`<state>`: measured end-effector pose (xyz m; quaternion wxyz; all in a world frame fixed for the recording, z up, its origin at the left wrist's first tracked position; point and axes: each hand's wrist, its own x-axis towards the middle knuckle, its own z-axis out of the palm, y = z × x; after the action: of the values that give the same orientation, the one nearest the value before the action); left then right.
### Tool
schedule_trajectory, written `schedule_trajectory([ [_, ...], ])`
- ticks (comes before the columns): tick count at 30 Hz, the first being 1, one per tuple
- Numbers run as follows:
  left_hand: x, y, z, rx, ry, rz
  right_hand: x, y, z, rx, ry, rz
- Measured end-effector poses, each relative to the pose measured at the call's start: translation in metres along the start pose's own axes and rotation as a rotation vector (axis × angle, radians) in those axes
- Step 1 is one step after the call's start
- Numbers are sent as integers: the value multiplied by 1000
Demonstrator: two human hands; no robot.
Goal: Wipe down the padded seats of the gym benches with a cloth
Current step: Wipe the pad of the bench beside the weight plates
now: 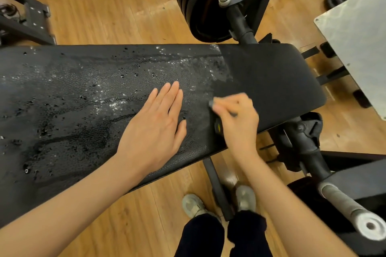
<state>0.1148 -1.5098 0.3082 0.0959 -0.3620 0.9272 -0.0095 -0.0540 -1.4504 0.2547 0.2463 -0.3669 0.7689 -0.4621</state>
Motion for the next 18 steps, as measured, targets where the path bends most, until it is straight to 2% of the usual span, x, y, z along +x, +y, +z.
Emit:
schedule_trajectory([
  [3, 0, 0, 0, 2, -11, -3, 43, -1, 18, 2, 62, 41],
  [9, 1, 1, -2, 2, -9, -15, -58, -2, -19, 17, -88, -89],
  [14, 1, 3, -5, -9, -48, -33, 39, -12, 21, 46, -47, -79],
  [18, 2, 1, -9, -40, -91, -49, -2, -7, -5, 48, -151, -138],
])
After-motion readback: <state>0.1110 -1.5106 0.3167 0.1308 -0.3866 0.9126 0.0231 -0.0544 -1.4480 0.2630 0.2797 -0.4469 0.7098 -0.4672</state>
